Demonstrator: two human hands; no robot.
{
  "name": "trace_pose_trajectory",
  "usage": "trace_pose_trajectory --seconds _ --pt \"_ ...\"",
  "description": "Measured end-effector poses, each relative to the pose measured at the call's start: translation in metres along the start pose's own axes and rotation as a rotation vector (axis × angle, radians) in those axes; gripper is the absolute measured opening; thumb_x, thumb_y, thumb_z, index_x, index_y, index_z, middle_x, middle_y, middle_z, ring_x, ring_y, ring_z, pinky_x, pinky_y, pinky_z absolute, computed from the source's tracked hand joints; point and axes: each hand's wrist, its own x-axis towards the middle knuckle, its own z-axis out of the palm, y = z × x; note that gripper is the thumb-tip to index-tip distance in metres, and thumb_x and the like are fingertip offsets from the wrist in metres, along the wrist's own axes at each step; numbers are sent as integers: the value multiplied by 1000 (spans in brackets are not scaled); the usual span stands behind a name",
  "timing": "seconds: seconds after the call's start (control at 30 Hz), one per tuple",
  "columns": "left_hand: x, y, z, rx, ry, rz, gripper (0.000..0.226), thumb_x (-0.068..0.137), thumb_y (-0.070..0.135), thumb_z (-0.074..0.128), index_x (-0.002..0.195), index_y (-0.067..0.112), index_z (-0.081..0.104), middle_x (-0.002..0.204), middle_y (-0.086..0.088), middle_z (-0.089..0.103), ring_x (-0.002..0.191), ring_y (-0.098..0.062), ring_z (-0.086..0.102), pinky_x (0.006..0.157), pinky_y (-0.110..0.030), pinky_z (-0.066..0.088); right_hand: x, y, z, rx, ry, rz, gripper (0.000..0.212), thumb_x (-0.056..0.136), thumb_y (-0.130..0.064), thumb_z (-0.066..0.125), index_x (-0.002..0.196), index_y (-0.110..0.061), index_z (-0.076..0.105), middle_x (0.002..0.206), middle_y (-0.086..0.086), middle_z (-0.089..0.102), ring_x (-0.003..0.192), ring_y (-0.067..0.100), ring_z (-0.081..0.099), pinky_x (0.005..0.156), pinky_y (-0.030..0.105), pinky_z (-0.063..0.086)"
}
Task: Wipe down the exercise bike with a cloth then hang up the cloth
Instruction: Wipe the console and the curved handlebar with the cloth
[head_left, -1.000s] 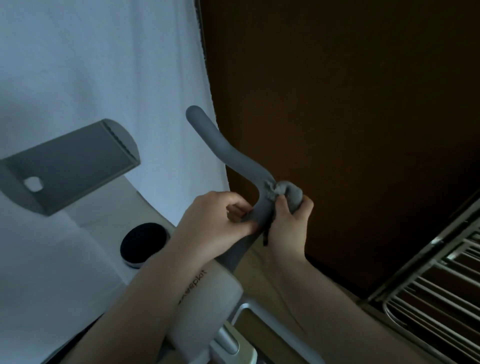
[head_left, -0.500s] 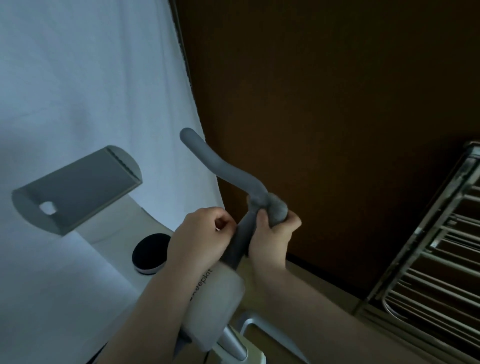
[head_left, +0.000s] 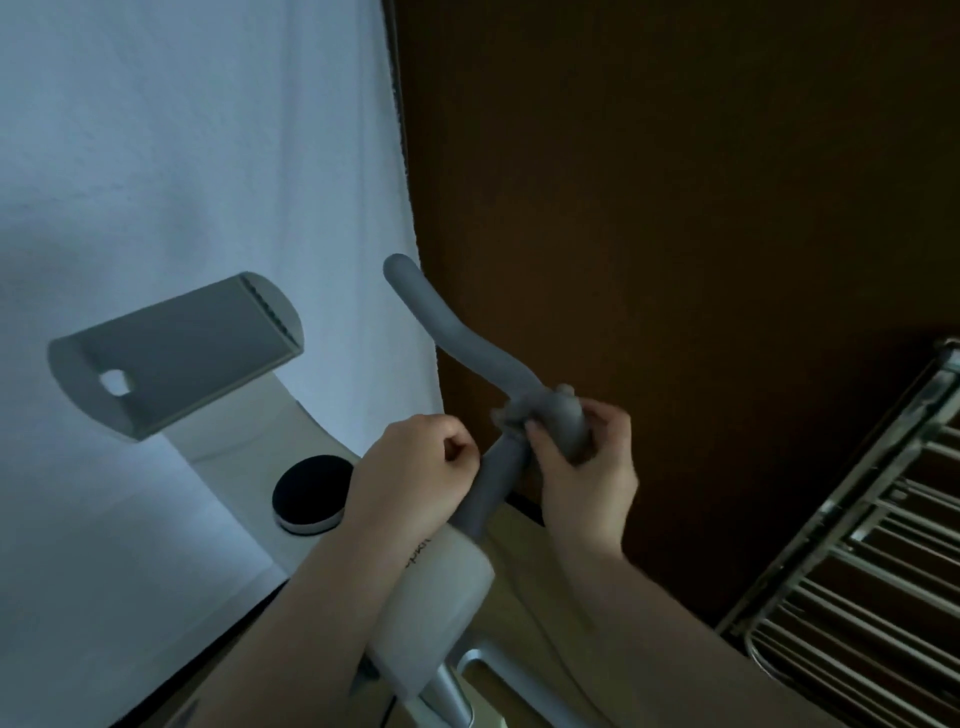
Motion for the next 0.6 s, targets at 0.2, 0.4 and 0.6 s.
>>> trace_pose_trajectory --seconds 0.2,0.4,0.6 --pt "-4 2 -8 66 -44 50 12 85 36 61 86 30 72 80 13 68 72 -3 62 72 -27 56 43 -13 6 -498 -264 -364 43 76 -31 78 118 -31 65 105 -3 53 96 11 55 75 15 46" --pt "-7 -8 -38 279 -304 74 24 80 56 62 83 34 73 81 20 69 83 10 57 108 -31 10 36 -20 -7 -582 -587 -457 39 79 -40 72 117 -38 61 97 -11 46 93 10 54 79 16 47" --pt "-2 -18 -40 200 -374 16 37 73 62 67 86 29 74 83 13 71 78 0 65 81 -21 49 37 -26 0 -680 -665 -507 36 82 -42 68 115 -34 57 100 -3 48 91 13 53 81 28 48"
